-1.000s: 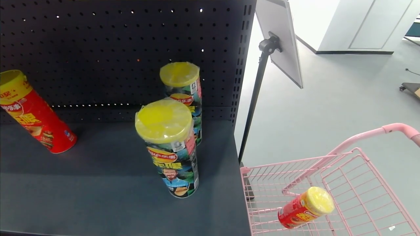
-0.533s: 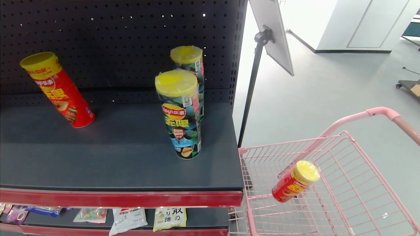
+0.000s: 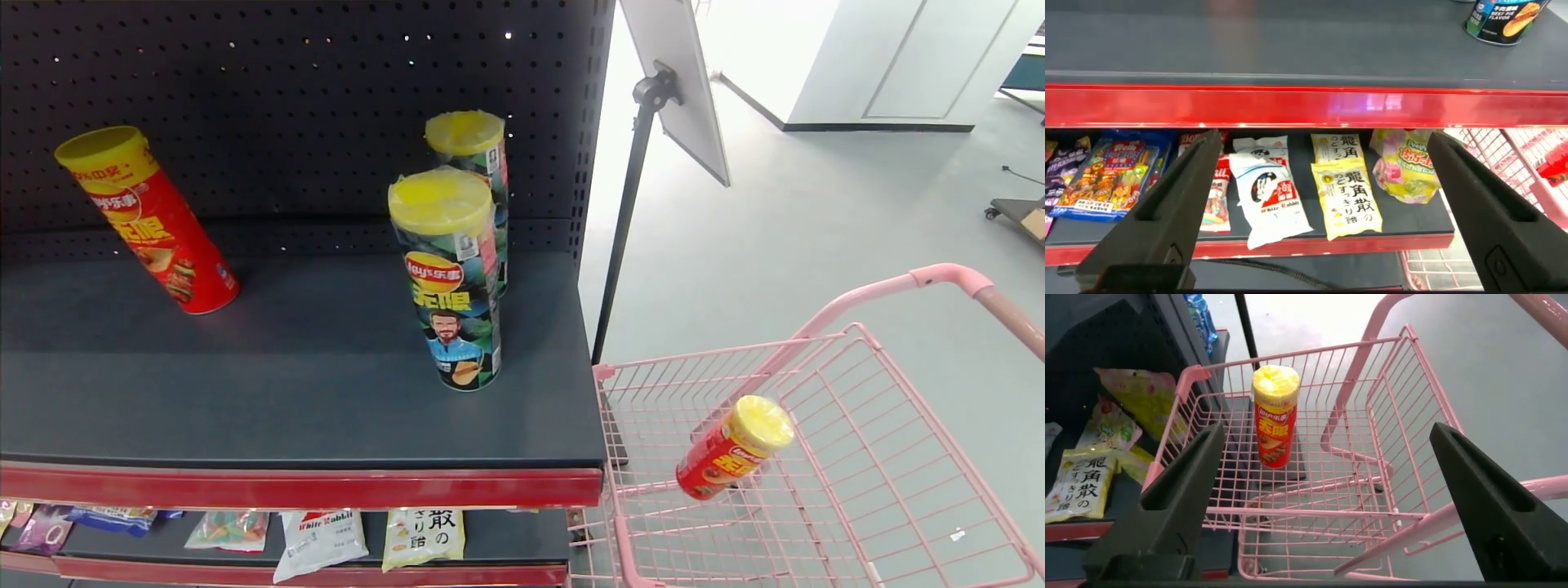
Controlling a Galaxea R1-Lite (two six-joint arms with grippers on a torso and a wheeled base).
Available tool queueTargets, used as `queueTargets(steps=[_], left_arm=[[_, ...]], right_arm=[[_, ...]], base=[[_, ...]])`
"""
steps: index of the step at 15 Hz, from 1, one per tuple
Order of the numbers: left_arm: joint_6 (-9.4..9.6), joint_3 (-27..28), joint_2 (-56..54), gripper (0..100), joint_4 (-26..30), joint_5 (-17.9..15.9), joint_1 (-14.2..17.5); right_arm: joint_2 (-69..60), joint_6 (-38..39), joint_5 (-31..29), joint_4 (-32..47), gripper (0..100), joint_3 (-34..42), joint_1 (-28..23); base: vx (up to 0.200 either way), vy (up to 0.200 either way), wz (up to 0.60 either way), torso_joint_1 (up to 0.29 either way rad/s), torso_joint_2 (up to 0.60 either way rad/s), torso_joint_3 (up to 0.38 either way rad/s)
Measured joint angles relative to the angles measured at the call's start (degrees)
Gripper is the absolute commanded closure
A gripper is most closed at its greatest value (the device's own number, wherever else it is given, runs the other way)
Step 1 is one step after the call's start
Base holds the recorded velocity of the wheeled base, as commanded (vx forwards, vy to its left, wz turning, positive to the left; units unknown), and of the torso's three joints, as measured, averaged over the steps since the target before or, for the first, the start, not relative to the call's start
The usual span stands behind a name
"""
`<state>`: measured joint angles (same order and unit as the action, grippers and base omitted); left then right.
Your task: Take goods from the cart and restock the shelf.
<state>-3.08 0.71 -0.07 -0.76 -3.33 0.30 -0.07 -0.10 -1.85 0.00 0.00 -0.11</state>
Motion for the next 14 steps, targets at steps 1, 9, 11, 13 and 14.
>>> queueTargets(steps=[1, 9, 11, 13, 14], left_arm=[[0.02, 0.0, 0.0, 0, 0.0, 0.0, 0.0], [0.02, 0.0, 0.0, 0, 0.0, 0.0, 0.0], [0.02, 0.0, 0.0, 0, 0.0, 0.0, 0.0], [0.00, 0.0, 0.0, 0, 0.0, 0.0, 0.0], [0.02, 0.0, 0.0, 0, 0.0, 0.0, 0.0]], right_arm=[[0.0, 0.0, 0.0, 0.0, 0, 0.0, 0.0], [0.0, 0.1, 0.0, 0.0, 0, 0.0, 0.0], [0.0, 0.0, 0.0, 0.0, 0, 0.0, 0.0], [0.0, 0.1, 0.0, 0.0, 0, 0.0, 0.0], [0.0, 0.1, 0.0, 0.0, 0, 0.0, 0.0]], base=[[0.000, 0.000, 0.00, 0.000, 0.00, 0.000], [0.000, 0.000, 0.00, 0.000, 0.00, 0.000], [0.000, 0.000, 0.00, 0.000, 0.00, 0.000], [0.000, 0.000, 0.00, 0.000, 0.00, 0.000], [0.000, 0.000, 0.00, 0.000, 0.00, 0.000]])
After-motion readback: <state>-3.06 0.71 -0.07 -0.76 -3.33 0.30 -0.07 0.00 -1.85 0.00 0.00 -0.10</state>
